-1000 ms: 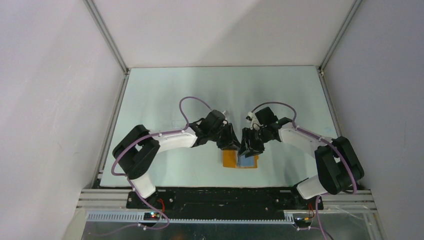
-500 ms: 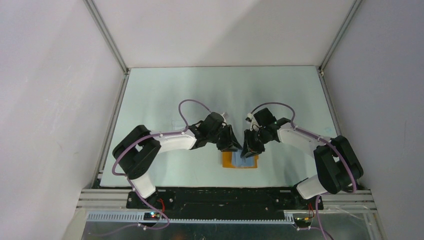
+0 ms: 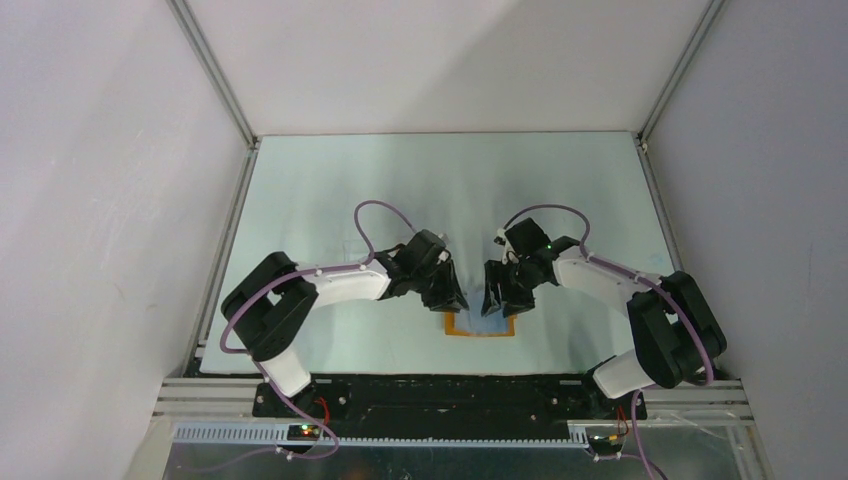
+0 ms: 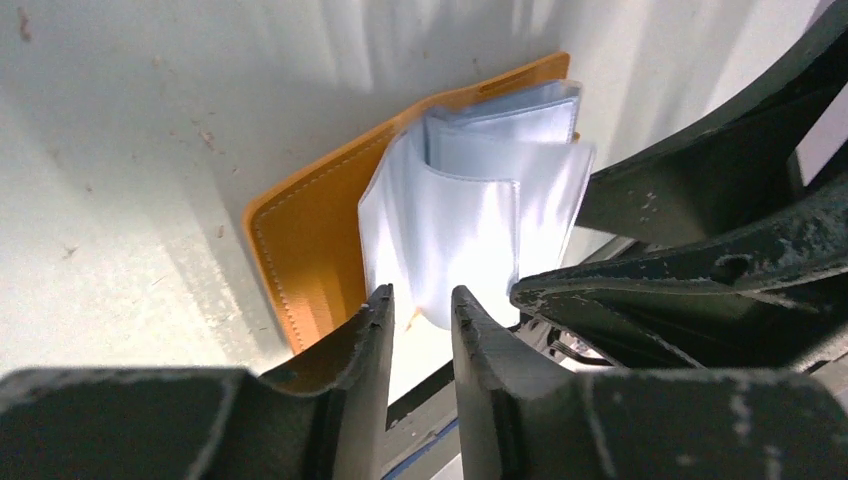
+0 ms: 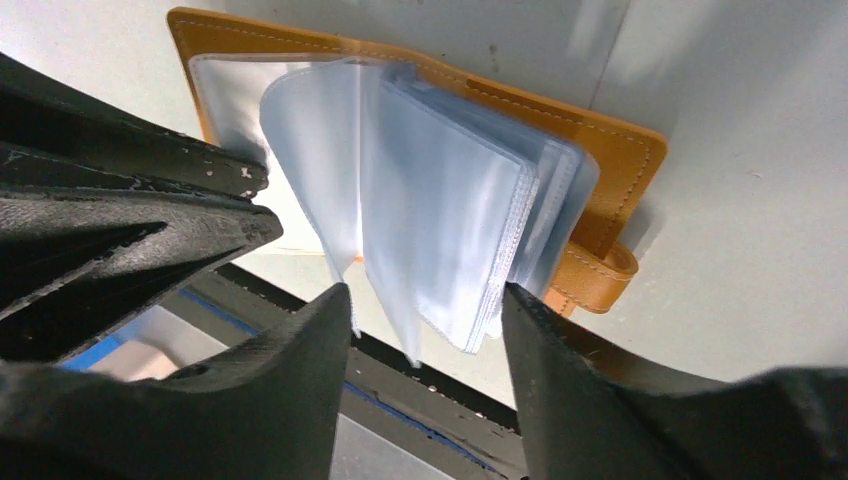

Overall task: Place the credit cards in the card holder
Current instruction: Turn over the card holder.

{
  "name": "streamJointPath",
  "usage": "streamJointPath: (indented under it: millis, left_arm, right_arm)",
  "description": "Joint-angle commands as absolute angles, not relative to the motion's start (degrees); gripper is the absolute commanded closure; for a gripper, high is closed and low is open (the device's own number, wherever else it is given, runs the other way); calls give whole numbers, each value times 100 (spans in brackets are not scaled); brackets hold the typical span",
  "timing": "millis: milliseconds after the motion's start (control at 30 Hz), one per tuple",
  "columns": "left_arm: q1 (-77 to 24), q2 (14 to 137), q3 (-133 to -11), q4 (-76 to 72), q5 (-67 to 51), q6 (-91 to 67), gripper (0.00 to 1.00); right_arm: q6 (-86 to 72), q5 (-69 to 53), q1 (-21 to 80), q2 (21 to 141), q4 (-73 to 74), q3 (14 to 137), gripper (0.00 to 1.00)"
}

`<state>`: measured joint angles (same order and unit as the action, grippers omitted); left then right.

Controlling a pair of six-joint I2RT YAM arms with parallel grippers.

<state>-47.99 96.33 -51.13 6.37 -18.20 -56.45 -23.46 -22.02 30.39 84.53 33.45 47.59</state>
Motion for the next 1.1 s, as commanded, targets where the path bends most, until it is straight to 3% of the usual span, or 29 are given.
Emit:
streamJointPath:
  millis: [0,267,500,833,1067]
  left_arm:
    - [-4764,9457,-5241,920,-1578,-5384,69]
    - [-4768,9444,-5146,1270,-1337,-5180,70]
    - [-4764,9286,-5087,1421,-1180,-5070,70]
    - [-4732,8644,-5127,1730,-904,-4905,66]
    - [-4204,7594,-4873,2107,-602,-4732,58]
  right_arm:
    - [-2331,-1806,3112,8244,3500,4871,35]
    - [-2360,-1443,3222,7886,3677,5010,21]
    - [-2337,-1847,3330,7685,3500,5156,20]
    - [-2553,-2880,3427,8545,2533,5150,40]
    - [-2744,-3076,3508,9083,2062,5195,43]
